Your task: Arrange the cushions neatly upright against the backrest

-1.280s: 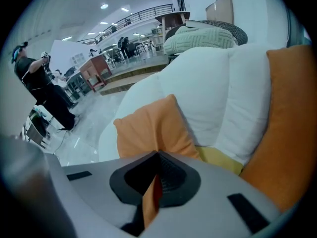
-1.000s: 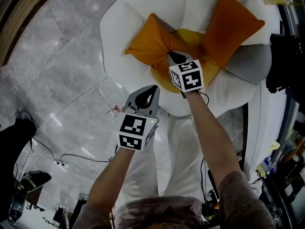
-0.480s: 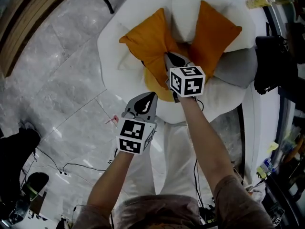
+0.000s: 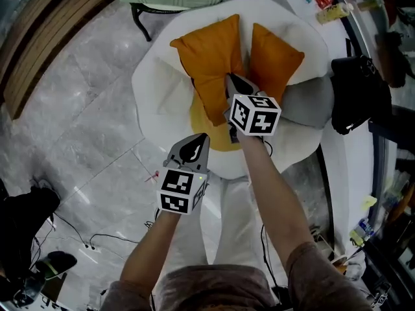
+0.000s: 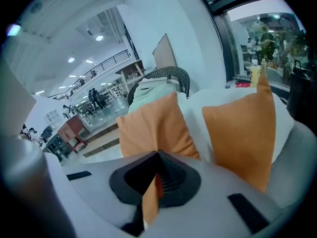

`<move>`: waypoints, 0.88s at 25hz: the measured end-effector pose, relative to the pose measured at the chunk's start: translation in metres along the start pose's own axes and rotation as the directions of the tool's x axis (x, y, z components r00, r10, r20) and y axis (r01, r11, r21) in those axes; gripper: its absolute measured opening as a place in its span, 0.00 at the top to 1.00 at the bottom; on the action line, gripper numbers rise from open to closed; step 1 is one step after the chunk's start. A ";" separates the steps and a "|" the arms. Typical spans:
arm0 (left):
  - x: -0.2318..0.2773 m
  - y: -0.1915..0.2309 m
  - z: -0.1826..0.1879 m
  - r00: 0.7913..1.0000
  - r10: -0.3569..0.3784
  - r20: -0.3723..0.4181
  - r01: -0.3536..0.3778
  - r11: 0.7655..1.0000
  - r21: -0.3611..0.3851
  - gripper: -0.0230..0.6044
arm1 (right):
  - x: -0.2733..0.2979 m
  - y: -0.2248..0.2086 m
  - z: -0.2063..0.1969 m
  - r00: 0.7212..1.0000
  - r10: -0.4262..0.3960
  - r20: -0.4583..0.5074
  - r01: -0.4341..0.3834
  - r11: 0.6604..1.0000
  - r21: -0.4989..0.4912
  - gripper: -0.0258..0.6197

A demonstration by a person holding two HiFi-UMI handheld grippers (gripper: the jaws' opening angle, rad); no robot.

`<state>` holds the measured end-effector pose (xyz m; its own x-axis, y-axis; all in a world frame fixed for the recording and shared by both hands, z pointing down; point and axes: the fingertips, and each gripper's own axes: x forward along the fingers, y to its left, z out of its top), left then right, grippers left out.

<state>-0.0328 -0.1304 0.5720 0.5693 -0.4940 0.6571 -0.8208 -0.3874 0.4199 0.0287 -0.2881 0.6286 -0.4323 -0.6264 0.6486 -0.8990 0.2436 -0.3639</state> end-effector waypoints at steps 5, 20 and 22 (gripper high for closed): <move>0.013 0.002 0.000 1.000 -0.005 -0.006 0.005 1.000 0.011 0.96 | 0.010 -0.019 0.010 0.998 -0.025 0.055 0.021 0.998 0.056 0.93; 0.039 0.028 -0.043 0.998 0.039 -0.039 -0.040 0.999 -0.028 0.96 | 0.062 -0.069 -0.031 0.992 -0.051 0.112 0.015 0.954 0.299 0.92; 0.041 0.028 -0.048 0.998 0.038 -0.042 -0.039 0.999 -0.035 0.96 | 0.062 -0.075 -0.037 0.991 -0.050 0.122 0.009 0.950 0.312 0.92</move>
<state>-0.0346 -0.1244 0.6403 0.5353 -0.4754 0.6982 -0.8437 -0.3397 0.4156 0.0662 -0.3176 0.7210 -0.3753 -0.7236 0.5792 -0.8362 -0.0054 -0.5485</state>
